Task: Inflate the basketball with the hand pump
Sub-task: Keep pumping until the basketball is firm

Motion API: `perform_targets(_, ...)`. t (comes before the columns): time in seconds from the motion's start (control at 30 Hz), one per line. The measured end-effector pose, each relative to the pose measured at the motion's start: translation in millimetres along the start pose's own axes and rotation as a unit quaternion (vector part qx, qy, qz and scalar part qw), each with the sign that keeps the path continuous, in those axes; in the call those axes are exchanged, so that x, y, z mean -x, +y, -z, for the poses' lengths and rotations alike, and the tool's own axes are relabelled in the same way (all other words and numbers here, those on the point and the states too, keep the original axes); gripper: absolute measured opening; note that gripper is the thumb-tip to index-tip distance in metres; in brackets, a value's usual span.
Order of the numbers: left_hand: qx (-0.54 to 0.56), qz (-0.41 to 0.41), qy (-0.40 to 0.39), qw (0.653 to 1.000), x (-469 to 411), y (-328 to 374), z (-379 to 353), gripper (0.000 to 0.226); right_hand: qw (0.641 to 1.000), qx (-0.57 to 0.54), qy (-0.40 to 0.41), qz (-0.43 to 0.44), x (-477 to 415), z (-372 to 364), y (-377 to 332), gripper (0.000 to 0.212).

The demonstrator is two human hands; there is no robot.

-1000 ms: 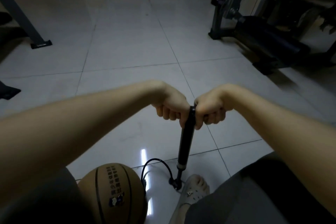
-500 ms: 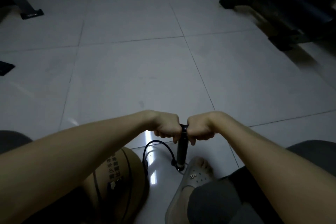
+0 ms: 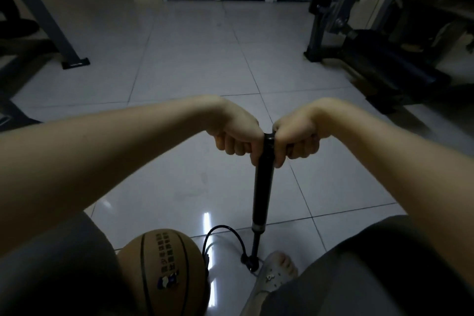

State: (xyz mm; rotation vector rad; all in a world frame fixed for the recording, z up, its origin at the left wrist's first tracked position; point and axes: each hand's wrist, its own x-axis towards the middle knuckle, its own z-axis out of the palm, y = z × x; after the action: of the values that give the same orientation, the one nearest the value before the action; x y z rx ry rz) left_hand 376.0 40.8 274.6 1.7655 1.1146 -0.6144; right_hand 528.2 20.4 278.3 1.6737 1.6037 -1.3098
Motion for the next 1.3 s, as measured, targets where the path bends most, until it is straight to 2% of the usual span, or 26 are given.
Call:
perform_targets(0.23, 0.001, 0.010, -0.028, 1.000, -73.8, -31.3, -46.1, 0.042, 1.000, -0.009, -0.005, -0.029, -69.5, -51.2, 27.6, 0.027)
perform_targets(0.37, 0.012, 0.007, -0.058, 0.998, -104.4, -45.6, -64.0, 0.036, 0.999, -0.027, -0.028, -0.031, -103.3, -69.5, 42.0, 0.014)
perform_targets(0.57, -0.009, 0.016, -0.032, 0.999, -136.3, -72.6, -118.0, 0.014, 0.999, 0.009, -0.032, -0.017, -143.4, -116.9, 54.4, 0.004)
perform_targets(0.67, -0.015, 0.016, -0.017, 1.000, -128.4, -66.9, -120.1, 0.020, 0.999, 0.024, -0.021, -0.017, -133.3, -118.4, 54.7, 0.003)
perform_targets(0.8, -0.025, 0.040, -0.038, 0.998, -95.5, -46.7, -102.3, 0.030, 0.999, 0.028, -0.030, -0.026, -99.4, -101.6, 42.3, 0.009)
perform_targets(1.07, -0.018, 0.008, -0.014, 1.000, 0.0, 10.8, 0.1, 0.048, 1.000, -0.003, 0.007, 0.001, 11.0, -3.8, 6.3, 0.032)
perform_targets(1.17, -0.039, 0.021, -0.026, 0.999, -12.6, 5.6, -10.7, 0.047, 1.000, 0.004, 0.004, -0.013, -2.8, -14.7, 11.6, 0.032)
perform_targets(1.3, -0.033, 0.010, -0.014, 0.999, -59.1, -15.7, -44.7, 0.039, 1.000, 0.001, 0.010, -0.019, -47.6, -47.2, 29.1, 0.019)
